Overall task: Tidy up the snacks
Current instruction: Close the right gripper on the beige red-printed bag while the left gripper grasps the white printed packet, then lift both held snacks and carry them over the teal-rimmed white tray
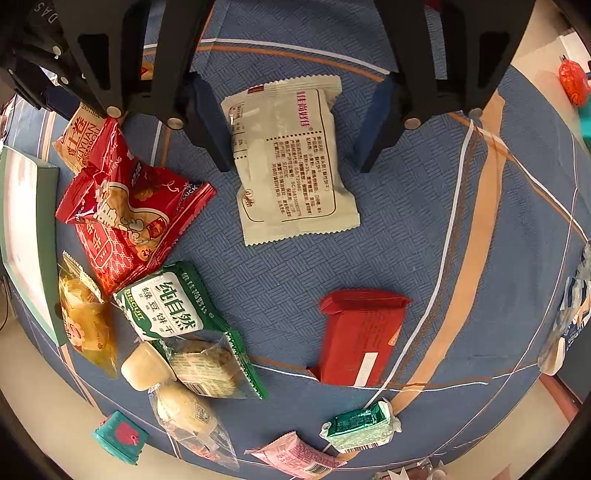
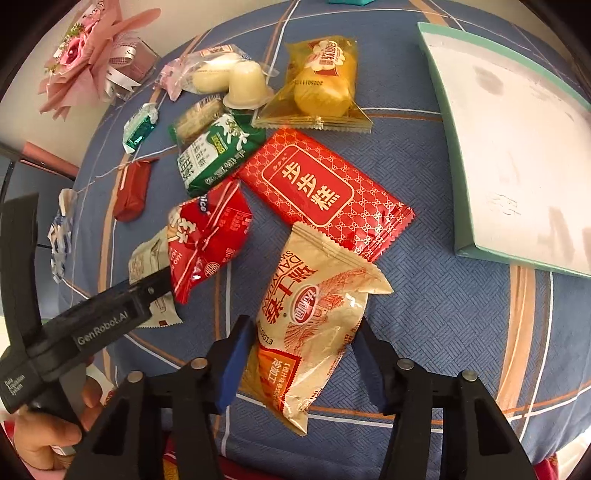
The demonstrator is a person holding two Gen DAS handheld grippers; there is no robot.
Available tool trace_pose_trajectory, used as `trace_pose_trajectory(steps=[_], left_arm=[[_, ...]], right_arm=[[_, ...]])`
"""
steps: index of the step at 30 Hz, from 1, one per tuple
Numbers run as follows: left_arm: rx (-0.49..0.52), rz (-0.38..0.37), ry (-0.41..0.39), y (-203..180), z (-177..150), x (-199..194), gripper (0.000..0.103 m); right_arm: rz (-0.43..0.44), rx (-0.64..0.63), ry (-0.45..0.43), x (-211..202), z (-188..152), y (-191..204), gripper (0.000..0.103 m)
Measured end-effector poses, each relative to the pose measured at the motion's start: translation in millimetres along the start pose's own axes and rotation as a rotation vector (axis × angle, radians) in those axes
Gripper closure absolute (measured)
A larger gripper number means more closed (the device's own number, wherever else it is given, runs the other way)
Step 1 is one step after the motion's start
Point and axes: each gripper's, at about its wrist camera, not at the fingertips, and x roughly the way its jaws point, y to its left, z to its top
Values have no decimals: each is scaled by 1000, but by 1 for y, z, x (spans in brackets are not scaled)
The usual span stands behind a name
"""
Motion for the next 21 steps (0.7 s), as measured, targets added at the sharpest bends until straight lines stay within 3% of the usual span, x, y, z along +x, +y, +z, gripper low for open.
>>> trace_pose_trajectory(steps=[6,11,21], left_arm=[[13,-4,0,-8,-8,-9,47],[8,-18,-14,-8,-8,-19,47],[3,-9,-64,-8,-6,-51,48]], right_arm=[[12,-2,-21,-2,5,3,53],[43,-7,-38,-7,7,5,64],[72,-2,-88,-24,2,-1,71]])
